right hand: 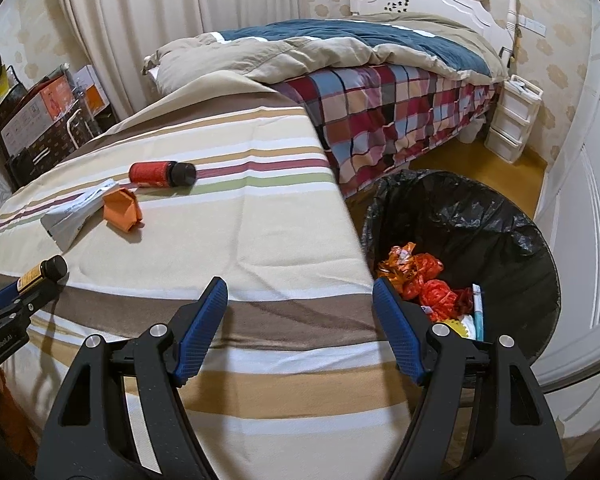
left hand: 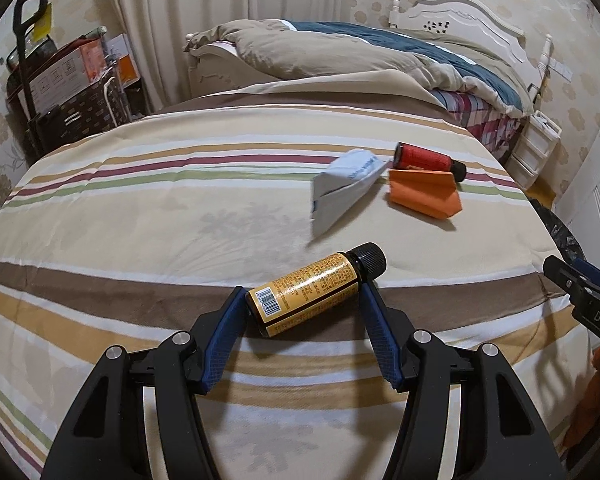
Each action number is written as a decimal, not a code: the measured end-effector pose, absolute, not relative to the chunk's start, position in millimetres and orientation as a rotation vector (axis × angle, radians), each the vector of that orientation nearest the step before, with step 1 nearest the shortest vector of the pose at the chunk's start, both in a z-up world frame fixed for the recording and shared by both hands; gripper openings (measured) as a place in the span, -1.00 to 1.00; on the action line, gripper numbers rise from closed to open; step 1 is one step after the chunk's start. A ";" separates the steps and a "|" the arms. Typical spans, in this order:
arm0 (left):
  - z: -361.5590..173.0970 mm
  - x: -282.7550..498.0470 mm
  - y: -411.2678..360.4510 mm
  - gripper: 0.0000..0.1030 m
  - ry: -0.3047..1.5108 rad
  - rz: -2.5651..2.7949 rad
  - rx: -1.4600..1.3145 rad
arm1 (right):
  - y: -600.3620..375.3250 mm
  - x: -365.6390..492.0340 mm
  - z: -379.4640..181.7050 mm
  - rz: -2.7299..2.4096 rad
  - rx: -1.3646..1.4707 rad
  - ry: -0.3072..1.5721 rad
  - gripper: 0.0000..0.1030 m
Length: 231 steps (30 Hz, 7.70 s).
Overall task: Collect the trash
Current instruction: 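Grasp the orange folded paper with the right tool while the left tool holds the bottle, then carry the amber bottle and orange paper over the bin and open both tools, then move both tools back over the red bottle and white packet on the bed, then grasp the white packet with the left tool and lift it, then grasp the red bottle with the right tool while the left tool holds the packet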
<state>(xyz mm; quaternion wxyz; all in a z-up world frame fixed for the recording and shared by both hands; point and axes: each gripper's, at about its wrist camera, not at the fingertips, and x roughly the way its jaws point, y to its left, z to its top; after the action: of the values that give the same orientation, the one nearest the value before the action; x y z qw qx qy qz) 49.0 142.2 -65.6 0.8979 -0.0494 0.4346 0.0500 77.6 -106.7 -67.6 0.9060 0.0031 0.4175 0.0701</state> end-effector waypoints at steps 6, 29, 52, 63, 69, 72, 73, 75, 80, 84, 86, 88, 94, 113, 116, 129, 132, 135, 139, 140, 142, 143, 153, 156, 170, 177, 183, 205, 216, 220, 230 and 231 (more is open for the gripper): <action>-65.1 42.1 155.9 0.14 0.893 0.126 -0.115 | -84.2 75.4 -68.7 0.180 -0.040 0.873 0.42; -64.3 45.1 215.1 0.14 0.873 0.232 -0.158 | 26.0 110.6 -75.4 0.348 -0.174 0.913 0.42; -61.8 41.9 222.3 0.14 0.862 0.240 -0.171 | 27.1 105.3 -70.2 0.375 -0.118 0.893 -0.64; -52.9 24.9 184.8 0.14 0.849 0.158 -0.164 | -17.6 77.3 -64.2 0.321 -0.069 0.861 -0.64; -44.1 22.6 155.1 0.14 0.827 0.093 -0.146 | -52.1 62.6 -60.1 0.257 -0.052 0.837 -0.64; -41.1 25.0 137.7 0.14 0.823 0.054 -0.136 | -73.2 58.1 -56.8 0.223 -0.028 0.826 -0.64; -40.3 25.8 132.3 0.14 0.822 0.042 -0.133 | -79.1 56.8 -56.2 0.213 -0.023 0.822 -0.64; -38.3 28.7 117.9 0.14 0.819 0.014 -0.126 | -96.1 55.0 -53.3 0.183 -0.007 0.811 -0.64; -31.6 39.5 78.4 0.14 0.802 -0.061 -0.098 | -133.5 53.4 -48.9 0.111 0.032 0.792 -0.64; -26.6 49.3 46.1 0.14 0.792 -0.125 -0.083 | -165.5 55.9 -47.3 0.050 0.063 0.781 -0.64; -24.7 54.3 31.0 0.14 0.786 -0.151 -0.071 | -178.0 57.3 -46.7 0.023 0.073 0.777 -0.64; -23.2 58.6 16.1 0.14 0.778 -0.172 -0.059 | -189.8 58.1 -47.0 -0.001 0.082 0.774 -0.64; -26.2 76.0 -24.8 0.14 0.780 -0.235 -0.031 | -221.2 67.4 -49.3 -0.063 0.103 0.771 -0.64; -41.9 126.2 -108.4 0.14 0.791 -0.300 0.048 | -277.5 100.0 -70.9 -0.163 0.180 0.788 -0.64; -42.8 130.9 -116.7 0.14 0.790 -0.300 0.057 | -283.4 103.4 -74.6 -0.175 0.189 0.794 -0.64; -45.5 127.8 -128.0 0.53 0.773 -0.282 0.117 | -299.7 97.1 -81.6 -0.233 0.210 0.776 -0.11; -44.0 125.3 -123.9 0.56 0.766 -0.269 0.119 | -299.6 94.7 -79.6 -0.241 0.209 0.772 0.03; -42.1 119.9 -117.3 0.56 0.751 -0.246 0.135 | -296.6 90.7 -76.3 -0.240 0.208 0.766 0.09; -40.2 113.7 -99.3 0.57 0.746 -0.212 0.129 | -289.8 85.8 -71.3 -0.226 0.209 0.761 0.16; -40.2 112.1 -91.4 0.57 0.749 -0.198 0.122 | -286.1 84.8 -70.6 -0.217 0.208 0.763 0.16; -40.6 111.5 -80.9 0.57 0.751 -0.178 0.116 | -278.5 83.8 -69.3 -0.200 0.205 0.767 0.18; -40.7 110.3 -74.0 0.57 0.753 -0.167 0.112 | -273.5 83.1 -68.7 -0.189 0.203 0.768 0.18; -41.0 94.1 -11.0 0.57 0.751 -0.048 0.085 | -214.4 79.8 -58.7 -0.069 0.162 0.780 0.31; -39.4 90.4 7.4 0.57 0.749 -0.012 0.076 | -191.4 79.8 -57.5 -0.017 0.146 0.791 0.33; -42.8 81.5 102.6 0.58 0.751 0.170 0.007 | -86.0 99.2 -66.7 0.167 0.017 0.871 0.37; -53.8 99.6 119.5 0.58 0.823 0.130 -0.036 | -56.0 110.8 -69.7 0.199 -0.029 0.900 0.37; -57.0 107.4 126.8 0.28 0.845 0.103 -0.025 | -37.8 122.7 -72.6 0.217 -0.062 0.915 0.43; -64.0 104.9 183.4 -0.40 0.884 0.151 -0.077 | 17.6 160.6 -76.4 0.280 -0.152 0.924 0.52; -65.7 99.1 213.1 -0.40 0.882 0.204 -0.120 | 31.7 179.6 -76.7 0.295 -0.158 0.927 0.55; -66.6 100.0 213.9 -0.40 0.884 0.204 -0.127 | 35.5 182.4 -76.6 0.296 -0.162 0.926 0.55; -66.6 100.0 213.0 -0.40 0.880 0.204 -0.129 | 39.4 181.4 -75.8 0.302 -0.169 0.918 0.42; -66.8 99.8 213.6 -0.40 0.879 0.204 -0.129 | 39.4 181.6 -75.8 0.302 -0.170 0.918 0.42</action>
<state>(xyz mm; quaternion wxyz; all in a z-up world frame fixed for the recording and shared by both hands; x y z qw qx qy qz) 99.8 213.6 -66.8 0.8980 -0.0621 0.4244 0.0985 181.6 39.4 -75.8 0.8820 -0.0814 0.4409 0.1452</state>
